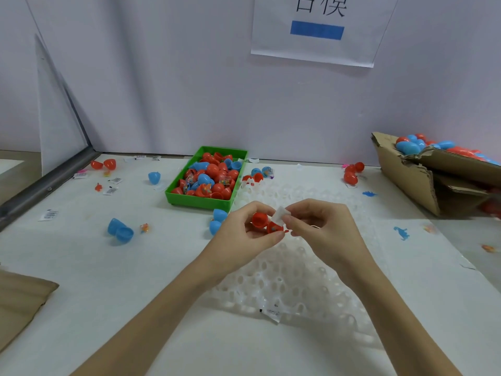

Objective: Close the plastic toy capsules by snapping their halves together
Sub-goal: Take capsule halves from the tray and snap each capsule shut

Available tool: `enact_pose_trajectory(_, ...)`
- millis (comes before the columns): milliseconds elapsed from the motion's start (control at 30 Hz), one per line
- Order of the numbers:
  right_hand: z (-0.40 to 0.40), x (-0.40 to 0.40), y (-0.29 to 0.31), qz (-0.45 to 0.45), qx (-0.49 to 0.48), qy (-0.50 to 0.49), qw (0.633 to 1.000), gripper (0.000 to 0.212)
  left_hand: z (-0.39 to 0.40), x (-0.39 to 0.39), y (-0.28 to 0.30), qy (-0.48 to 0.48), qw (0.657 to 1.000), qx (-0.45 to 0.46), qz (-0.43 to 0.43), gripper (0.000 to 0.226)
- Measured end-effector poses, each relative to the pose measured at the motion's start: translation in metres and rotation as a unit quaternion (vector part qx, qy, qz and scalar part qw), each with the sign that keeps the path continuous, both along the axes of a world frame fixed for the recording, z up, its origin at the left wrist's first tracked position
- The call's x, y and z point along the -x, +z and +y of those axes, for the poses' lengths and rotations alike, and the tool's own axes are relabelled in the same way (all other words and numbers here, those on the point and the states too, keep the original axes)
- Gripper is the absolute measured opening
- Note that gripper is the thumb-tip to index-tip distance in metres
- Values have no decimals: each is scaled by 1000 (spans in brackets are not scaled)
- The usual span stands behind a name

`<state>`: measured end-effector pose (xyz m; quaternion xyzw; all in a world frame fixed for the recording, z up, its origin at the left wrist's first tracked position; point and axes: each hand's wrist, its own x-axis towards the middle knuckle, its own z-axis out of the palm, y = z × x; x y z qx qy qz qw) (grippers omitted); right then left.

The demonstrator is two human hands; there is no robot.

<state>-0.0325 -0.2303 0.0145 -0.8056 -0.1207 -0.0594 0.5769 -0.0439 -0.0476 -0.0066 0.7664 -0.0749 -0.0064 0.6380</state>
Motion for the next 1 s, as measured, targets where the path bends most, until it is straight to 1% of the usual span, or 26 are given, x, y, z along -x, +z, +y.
enact_pose_trajectory(67, 2, 0, -2, -41, 59, -9, 997, 9, 0, 0, 0, -2, 1000, 2, -1, 28)
enact_pose_trajectory(200, 5, 1, -4, -108, 107, -27, 988, 11, 0, -1, 0, -13, 1000, 2, 2, 29)
enact_pose_trajectory(467, 4, 0, -2, -122, 216, 19, 969, 15, 3, -2, -1, -25, 999, 25, 20, 35)
enact_pose_trajectory(567, 3, 0, -3, -117, 255, 21, 959, 22, 3, -2, -1, -36, 999, 20, 13, 34)
enact_pose_trajectory(667, 0, 2, -2, -88, 248, 52, 963, 29, 4, -1, 0, -43, 999, 33, 2, 33)
enact_pose_trajectory(767, -3, 2, 0, -73, 236, 70, 966, 28, 6, -1, 2, -48, 997, 56, 0, 39)
enact_pose_trajectory(900, 2, 3, 2, -125, 182, 16, 975, 17, 8, -2, 4, -60, 996, 72, -13, 41)
enact_pose_trajectory(967, 4, 3, 2, -120, 150, -4, 981, 13, 8, -2, 5, -56, 995, 81, -26, 39)
enact_pose_trajectory(1000, 3, 3, 2, -100, 118, -4, 988, 12, 7, -2, 5, -52, 994, 90, -34, 37)
